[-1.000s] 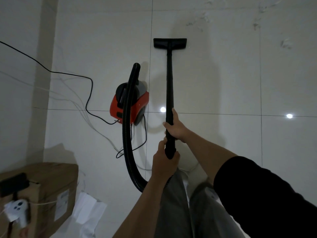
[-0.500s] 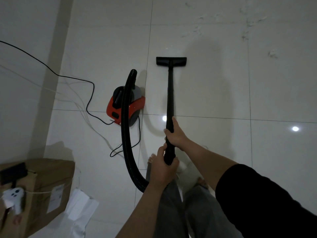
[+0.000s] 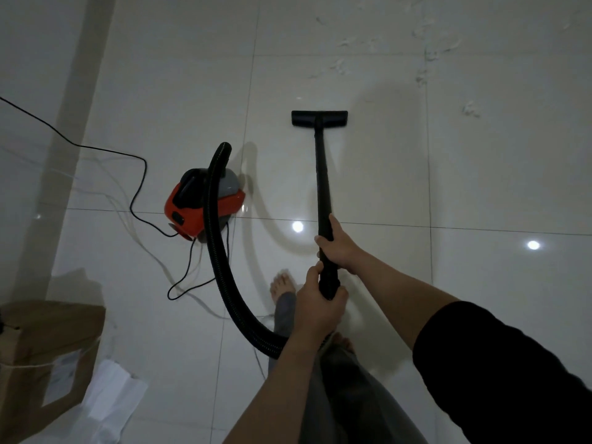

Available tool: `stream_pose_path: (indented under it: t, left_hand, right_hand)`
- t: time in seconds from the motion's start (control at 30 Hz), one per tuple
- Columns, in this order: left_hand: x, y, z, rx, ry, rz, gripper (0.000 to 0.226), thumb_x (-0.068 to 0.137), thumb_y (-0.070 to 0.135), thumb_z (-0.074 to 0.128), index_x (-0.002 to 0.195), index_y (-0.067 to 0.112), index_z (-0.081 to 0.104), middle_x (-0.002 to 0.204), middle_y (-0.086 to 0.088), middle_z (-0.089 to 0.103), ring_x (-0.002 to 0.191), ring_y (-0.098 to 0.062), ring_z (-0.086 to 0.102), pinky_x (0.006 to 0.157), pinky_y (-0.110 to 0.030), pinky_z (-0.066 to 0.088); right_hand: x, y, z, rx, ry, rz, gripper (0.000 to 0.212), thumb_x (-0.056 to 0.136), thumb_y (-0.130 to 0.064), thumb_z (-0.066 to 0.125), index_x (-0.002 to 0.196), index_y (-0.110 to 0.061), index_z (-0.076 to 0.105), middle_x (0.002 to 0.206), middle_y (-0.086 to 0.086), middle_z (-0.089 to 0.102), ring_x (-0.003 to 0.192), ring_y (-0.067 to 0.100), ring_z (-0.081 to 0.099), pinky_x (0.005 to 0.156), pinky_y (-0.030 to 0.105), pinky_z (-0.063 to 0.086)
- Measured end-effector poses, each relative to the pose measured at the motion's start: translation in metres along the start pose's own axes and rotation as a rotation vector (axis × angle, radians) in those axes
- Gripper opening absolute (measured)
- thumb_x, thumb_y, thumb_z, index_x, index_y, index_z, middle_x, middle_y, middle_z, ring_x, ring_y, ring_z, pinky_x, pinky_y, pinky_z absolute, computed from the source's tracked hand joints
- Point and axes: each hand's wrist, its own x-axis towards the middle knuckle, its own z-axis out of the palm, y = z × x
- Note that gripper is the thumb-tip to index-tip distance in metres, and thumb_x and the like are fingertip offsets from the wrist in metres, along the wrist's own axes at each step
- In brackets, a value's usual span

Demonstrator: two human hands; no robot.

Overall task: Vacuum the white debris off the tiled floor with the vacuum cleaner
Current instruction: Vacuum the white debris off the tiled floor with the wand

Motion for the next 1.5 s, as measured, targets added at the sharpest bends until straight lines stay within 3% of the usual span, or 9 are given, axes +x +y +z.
stream_pose_path:
  t: [0.07,0.17,0.3,0.47,0.57,0.8,1.07,1.33,1.5]
  left_hand:
    - [0.007,0.001,0.003,0.007,0.045,-0.02,0.043,0.087,0.016,0.062,0.127,0.019,0.047,0.087,0.008,0.058,0.075,0.016,0.057,0.062,-0.006,0.045]
    - [0.013,0.003,0.001,0.019,0.061,-0.05,0.05,0.079,0.032,0.061,0.127,0.03,0.046,0.114,-0.003,0.062,0.099,-0.019,0.063,0.082,-0.034,0.055]
    - [0.028,0.009,0.0,0.027,0.077,-0.046,0.042,0.074,0.042,0.058,0.114,0.046,0.044,0.093,-0.005,0.064,0.09,-0.029,0.062,0.079,-0.045,0.056]
    - [0.057,0.02,-0.003,0.064,0.044,-0.055,0.046,0.069,0.05,0.054,0.112,0.047,0.04,0.089,0.001,0.066,0.087,-0.03,0.063,0.085,-0.055,0.052]
    - [0.074,0.04,-0.014,0.057,0.031,-0.074,0.045,0.072,0.042,0.056,0.115,0.046,0.041,0.088,0.005,0.066,0.085,-0.026,0.065,0.087,-0.053,0.051]
    - [0.123,0.075,-0.033,0.012,0.027,-0.073,0.044,0.086,0.024,0.062,0.127,0.025,0.047,0.089,0.007,0.065,0.08,-0.016,0.066,0.068,-0.028,0.054]
    - [0.164,0.126,-0.032,-0.004,0.047,-0.023,0.046,0.089,0.022,0.063,0.13,0.019,0.044,0.1,-0.002,0.067,0.088,-0.023,0.068,0.071,-0.022,0.053]
    - [0.21,0.18,-0.033,-0.021,0.081,-0.068,0.044,0.083,0.022,0.062,0.125,0.025,0.047,0.079,0.002,0.065,0.064,-0.02,0.065,0.064,-0.035,0.058]
    - [0.231,0.209,-0.034,-0.032,0.092,-0.046,0.04,0.083,0.021,0.064,0.119,0.027,0.048,0.085,0.006,0.064,0.071,-0.012,0.063,0.061,-0.017,0.046]
  right_hand:
    - [0.005,0.001,-0.002,0.004,0.008,0.0,0.076,0.1,-0.022,0.049,0.156,-0.032,-0.002,0.087,0.009,0.064,0.075,0.022,0.063,0.075,0.039,0.056]
    - [0.013,-0.001,-0.002,0.04,0.01,-0.007,0.076,0.1,-0.022,0.049,0.156,-0.032,-0.002,0.088,0.01,0.064,0.076,0.022,0.063,0.077,0.041,0.056]
    - [0.024,-0.011,-0.006,0.067,0.008,0.007,0.077,0.1,-0.022,0.049,0.156,-0.033,-0.003,0.084,0.01,0.063,0.072,0.021,0.062,0.072,0.037,0.054]
    - [0.039,-0.034,-0.019,0.05,0.004,0.012,0.077,0.101,-0.022,0.048,0.155,-0.033,-0.005,0.084,0.009,0.063,0.072,0.021,0.062,0.071,0.036,0.054]
    - [0.052,-0.052,-0.026,0.005,0.003,0.006,0.076,0.101,-0.025,0.047,0.155,-0.032,-0.006,0.1,0.01,0.062,0.082,0.024,0.063,0.085,0.042,0.055]
    - [0.089,-0.098,-0.043,0.013,-0.019,0.019,0.078,0.1,-0.028,0.048,0.154,-0.037,-0.009,0.106,0.01,0.06,0.087,0.026,0.064,0.088,0.048,0.056]
    - [0.124,-0.143,-0.08,0.058,-0.049,0.034,0.079,0.101,-0.023,0.048,0.154,-0.036,-0.009,0.087,0.011,0.064,0.076,0.022,0.063,0.083,0.045,0.056]
    - [0.156,-0.195,-0.118,0.04,-0.064,0.035,0.078,0.101,-0.022,0.047,0.154,-0.033,-0.009,0.082,0.007,0.063,0.069,0.02,0.063,0.062,0.032,0.052]
    - [0.175,-0.218,-0.135,0.009,-0.053,0.045,0.079,0.1,-0.025,0.048,0.155,-0.034,-0.008,0.083,0.008,0.064,0.075,0.022,0.063,0.064,0.033,0.051]
